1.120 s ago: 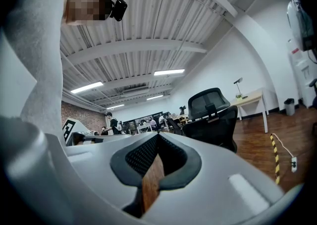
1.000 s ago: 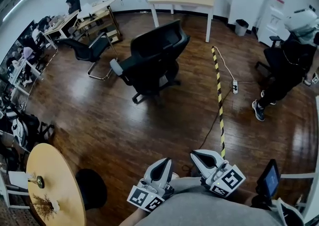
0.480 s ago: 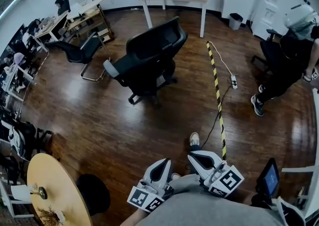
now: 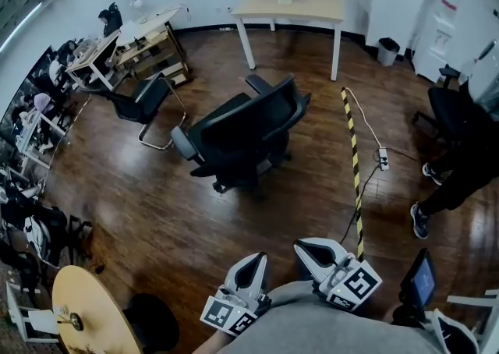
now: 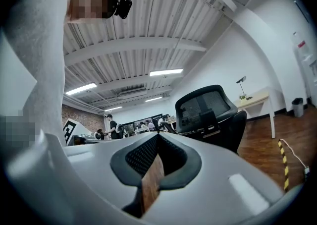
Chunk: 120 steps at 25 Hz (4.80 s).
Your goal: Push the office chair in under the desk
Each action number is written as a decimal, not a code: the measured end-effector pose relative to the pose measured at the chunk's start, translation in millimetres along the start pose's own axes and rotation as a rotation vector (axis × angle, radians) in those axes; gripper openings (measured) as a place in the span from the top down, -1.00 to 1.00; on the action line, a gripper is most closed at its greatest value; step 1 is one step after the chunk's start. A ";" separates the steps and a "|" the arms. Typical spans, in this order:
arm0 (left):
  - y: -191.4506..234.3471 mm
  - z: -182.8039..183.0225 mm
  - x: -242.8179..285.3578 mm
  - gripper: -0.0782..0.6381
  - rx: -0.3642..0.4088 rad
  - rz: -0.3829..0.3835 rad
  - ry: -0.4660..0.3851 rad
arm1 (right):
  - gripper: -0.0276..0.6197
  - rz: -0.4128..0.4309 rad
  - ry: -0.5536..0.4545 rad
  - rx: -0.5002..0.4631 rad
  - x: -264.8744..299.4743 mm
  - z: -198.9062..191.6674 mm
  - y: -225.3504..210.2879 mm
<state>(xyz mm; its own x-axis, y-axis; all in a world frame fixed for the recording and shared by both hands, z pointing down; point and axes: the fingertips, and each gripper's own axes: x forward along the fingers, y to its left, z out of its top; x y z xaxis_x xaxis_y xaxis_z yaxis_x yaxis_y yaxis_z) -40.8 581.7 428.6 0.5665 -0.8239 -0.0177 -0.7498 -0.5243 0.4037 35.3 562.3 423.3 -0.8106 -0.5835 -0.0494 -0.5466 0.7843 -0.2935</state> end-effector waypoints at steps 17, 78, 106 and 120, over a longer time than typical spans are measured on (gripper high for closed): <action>69.9 21.0 105.1 0.75 -0.017 0.135 -0.003 | 0.90 0.058 0.071 0.079 76.2 12.2 -119.1; 287.0 92.4 152.6 0.18 0.165 -0.062 0.257 | -0.19 0.291 0.236 -0.135 223.2 51.0 -328.0; 386.6 133.4 87.9 0.19 0.094 -0.314 0.354 | 0.10 0.329 0.251 -0.191 274.3 1.0 -182.6; 476.3 169.9 61.8 0.19 0.105 -0.537 0.437 | 0.12 0.073 0.214 -0.164 332.8 -32.2 -104.8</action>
<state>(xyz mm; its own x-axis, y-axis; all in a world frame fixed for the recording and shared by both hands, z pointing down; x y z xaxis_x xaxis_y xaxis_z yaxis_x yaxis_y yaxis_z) -421.0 244.5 464.4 0.9370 -0.2945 0.1882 -0.3442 -0.8709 0.3508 -184.0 292.7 468.4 -0.8655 -0.4798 0.1436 -0.4976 0.8564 -0.1376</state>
